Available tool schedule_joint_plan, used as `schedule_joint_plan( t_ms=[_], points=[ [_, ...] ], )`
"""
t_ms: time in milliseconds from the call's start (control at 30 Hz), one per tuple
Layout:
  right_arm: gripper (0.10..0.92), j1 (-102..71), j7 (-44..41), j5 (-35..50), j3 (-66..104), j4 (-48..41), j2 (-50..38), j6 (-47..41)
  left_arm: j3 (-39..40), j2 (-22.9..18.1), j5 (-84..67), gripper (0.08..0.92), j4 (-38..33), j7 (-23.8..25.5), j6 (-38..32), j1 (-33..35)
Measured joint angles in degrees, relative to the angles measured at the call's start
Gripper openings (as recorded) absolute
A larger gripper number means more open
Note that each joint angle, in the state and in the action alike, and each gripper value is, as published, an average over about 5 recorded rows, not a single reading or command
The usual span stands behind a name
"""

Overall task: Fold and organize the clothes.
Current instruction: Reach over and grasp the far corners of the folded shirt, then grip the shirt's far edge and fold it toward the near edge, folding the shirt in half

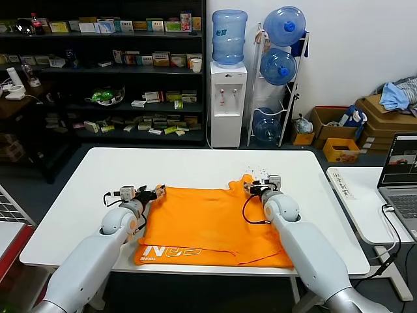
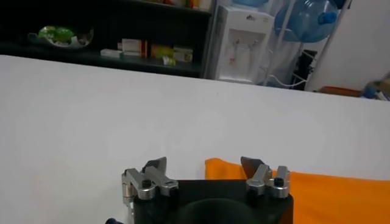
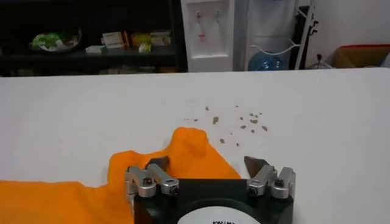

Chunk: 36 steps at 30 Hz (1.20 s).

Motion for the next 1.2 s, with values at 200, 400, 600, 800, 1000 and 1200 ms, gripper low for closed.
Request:
schedule_joint_plan(
  t_ms=[200, 400, 600, 800, 1000, 1200],
  points=[
    [0.608, 0.02, 0.09, 0.46, -0.08, -0.20, 0.05, -0.28, 0.59, -0.24, 0.89, 0.793, 0.57, -0.09, 0.04, -0.22],
    [0.435, -0.17, 0.38, 0.92, -0.14, 0.09, -0.15, -0.33, 0.82, -0.52, 1.50, 0.630, 1.04, -0.17, 0.03, -0.47],
    [0.261, -0.59, 0.42, 1.30, -0.10, 0.73, -0.48, 0.09, 0.84, -0.66, 1.84, 0.457, 1.22, -0.42, -0.03, -0.59],
    [0.131, -1.19, 0.39, 1.73, 0.03, 1.83, -0.96, 1.42, 0.80, -0.64, 1.72, 0.284, 0.77, -0.41, -0.27, -0.33],
    [0.125, -1.91, 0.15, 1.81, 0.44, 3.20, -1.48, 3.44, 0.56, -0.71, 1.47, 0.123, -0.12, -0.66, -0.68, 0.10],
    [0.125, -3.35, 0.10, 2.11, 1.27, 5.60, -2.57, 5.66, -0.40, -0.65, 1.69, 0.097, -1.66, -1.23, -1.53, 0.98]
  ],
)
